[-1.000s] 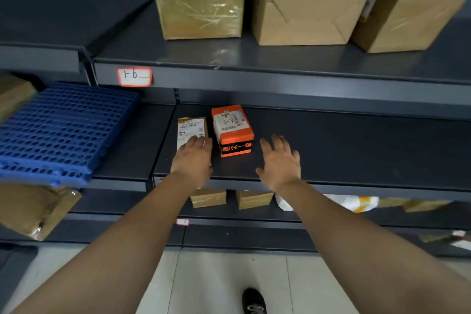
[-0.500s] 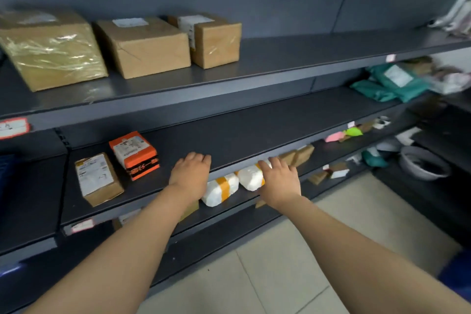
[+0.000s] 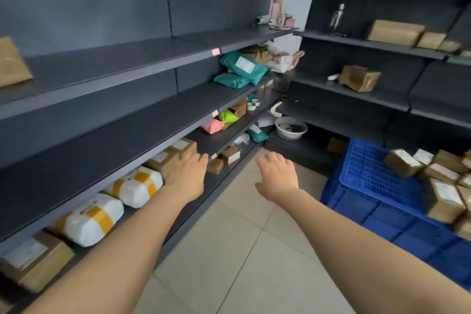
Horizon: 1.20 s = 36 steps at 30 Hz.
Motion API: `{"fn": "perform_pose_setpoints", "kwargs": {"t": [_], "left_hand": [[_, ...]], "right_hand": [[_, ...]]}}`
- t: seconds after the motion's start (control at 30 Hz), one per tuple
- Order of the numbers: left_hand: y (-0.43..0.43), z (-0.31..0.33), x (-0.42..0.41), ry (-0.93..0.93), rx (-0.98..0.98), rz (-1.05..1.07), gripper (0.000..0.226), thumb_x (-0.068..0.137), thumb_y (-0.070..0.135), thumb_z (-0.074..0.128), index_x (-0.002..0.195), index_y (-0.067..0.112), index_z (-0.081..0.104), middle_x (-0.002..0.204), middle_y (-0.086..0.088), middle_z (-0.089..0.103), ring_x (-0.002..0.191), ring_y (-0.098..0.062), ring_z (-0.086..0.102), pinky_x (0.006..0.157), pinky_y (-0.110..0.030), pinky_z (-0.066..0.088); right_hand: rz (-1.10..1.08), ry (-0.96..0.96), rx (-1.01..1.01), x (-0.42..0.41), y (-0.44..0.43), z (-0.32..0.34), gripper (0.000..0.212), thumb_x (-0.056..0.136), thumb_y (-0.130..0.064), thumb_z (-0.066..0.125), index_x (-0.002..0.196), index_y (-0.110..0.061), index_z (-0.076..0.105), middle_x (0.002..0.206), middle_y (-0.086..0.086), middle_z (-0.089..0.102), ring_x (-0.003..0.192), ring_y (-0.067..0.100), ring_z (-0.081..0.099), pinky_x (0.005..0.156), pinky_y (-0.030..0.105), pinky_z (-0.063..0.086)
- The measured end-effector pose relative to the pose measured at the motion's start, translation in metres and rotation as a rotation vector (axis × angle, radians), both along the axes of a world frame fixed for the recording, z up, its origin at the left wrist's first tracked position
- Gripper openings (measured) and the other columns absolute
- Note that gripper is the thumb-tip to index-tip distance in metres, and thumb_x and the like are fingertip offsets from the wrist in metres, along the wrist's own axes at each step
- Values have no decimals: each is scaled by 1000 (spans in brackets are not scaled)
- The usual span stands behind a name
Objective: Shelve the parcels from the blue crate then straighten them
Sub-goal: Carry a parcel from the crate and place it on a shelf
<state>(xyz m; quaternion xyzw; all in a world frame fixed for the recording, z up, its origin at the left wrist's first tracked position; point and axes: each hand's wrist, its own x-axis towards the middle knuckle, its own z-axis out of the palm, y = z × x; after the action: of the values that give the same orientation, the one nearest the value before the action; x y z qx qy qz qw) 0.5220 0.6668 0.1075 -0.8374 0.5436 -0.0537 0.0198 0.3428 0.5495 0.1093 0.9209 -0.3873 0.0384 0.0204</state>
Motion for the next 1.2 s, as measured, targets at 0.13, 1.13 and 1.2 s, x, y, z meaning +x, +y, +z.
{"fn": "perform_pose_setpoints", "kwargs": {"t": [0.13,1.13,1.2], "left_hand": [[-74,-2,-77,38,-13,-102,69,86,23,65,145,17,29,140,-3,44,130,-23,38,100,-37,42],[-558,-53,-533,215,170,-815,73,91,25,61,150,14,20,142,-4,41,135,-24,31,101,-39,40],[-580,-63,-559,222,192,-818,73,92,26,61,150,13,19,143,-4,40,135,-24,31,102,-39,40]], "right_hand": [[-112,24,-15,-87,-52,3,50,86,-32,62,132,-20,45,135,7,44,129,28,36,101,39,34],[-877,83,186,-551,-398,-37,53,86,-37,62,133,-21,44,136,7,45,130,29,38,105,43,34],[-878,77,208,-575,-419,-50,53,86,-36,63,134,-22,44,136,7,46,130,28,38,106,44,34]]}}
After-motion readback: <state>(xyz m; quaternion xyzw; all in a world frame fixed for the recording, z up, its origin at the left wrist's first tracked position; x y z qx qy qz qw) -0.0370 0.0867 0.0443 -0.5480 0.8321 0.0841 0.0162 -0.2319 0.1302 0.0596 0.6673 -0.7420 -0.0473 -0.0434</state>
